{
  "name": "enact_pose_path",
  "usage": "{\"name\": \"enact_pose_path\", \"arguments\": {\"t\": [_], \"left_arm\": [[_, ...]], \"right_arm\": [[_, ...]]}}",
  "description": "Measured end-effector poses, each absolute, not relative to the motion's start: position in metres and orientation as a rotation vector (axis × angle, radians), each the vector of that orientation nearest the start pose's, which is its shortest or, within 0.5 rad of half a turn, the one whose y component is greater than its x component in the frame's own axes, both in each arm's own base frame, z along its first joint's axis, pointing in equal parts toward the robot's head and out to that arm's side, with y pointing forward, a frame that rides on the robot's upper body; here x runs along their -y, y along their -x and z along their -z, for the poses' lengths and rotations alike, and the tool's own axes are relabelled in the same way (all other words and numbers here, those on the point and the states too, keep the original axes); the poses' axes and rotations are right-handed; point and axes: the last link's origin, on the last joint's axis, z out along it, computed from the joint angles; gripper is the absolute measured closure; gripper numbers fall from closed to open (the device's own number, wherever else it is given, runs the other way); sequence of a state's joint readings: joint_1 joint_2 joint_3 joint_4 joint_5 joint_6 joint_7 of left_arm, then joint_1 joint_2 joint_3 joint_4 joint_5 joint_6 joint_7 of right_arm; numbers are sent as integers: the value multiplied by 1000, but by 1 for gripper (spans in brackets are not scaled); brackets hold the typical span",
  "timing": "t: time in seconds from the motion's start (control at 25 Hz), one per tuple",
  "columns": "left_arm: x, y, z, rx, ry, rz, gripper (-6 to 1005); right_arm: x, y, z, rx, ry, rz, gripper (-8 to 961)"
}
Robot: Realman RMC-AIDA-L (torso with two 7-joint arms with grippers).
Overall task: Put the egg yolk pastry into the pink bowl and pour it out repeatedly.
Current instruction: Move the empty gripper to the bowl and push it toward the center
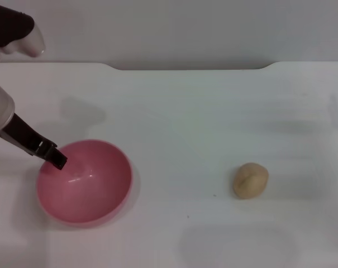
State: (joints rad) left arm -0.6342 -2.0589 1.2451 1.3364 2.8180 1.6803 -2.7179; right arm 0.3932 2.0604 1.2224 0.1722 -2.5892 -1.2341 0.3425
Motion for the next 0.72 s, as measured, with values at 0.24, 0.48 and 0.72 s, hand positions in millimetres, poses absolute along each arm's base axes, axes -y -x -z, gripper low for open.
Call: {"name": "enact_pose_path", "arguments": {"t": [0.24,0.48,0.72], "left_arm": [[-363,225,-35,1241,2267,-649,362],[-361,232,-27,1275,2270,-655,371],[-362,235,-23,1290,2269,-647,379]], "right_arm": [[-327,-339,-22,-614,1444,-869,386],[-326,-340,-22,-616,1442,-866,386],[-325,-341,-22,-618,1440,-863,386]]}}
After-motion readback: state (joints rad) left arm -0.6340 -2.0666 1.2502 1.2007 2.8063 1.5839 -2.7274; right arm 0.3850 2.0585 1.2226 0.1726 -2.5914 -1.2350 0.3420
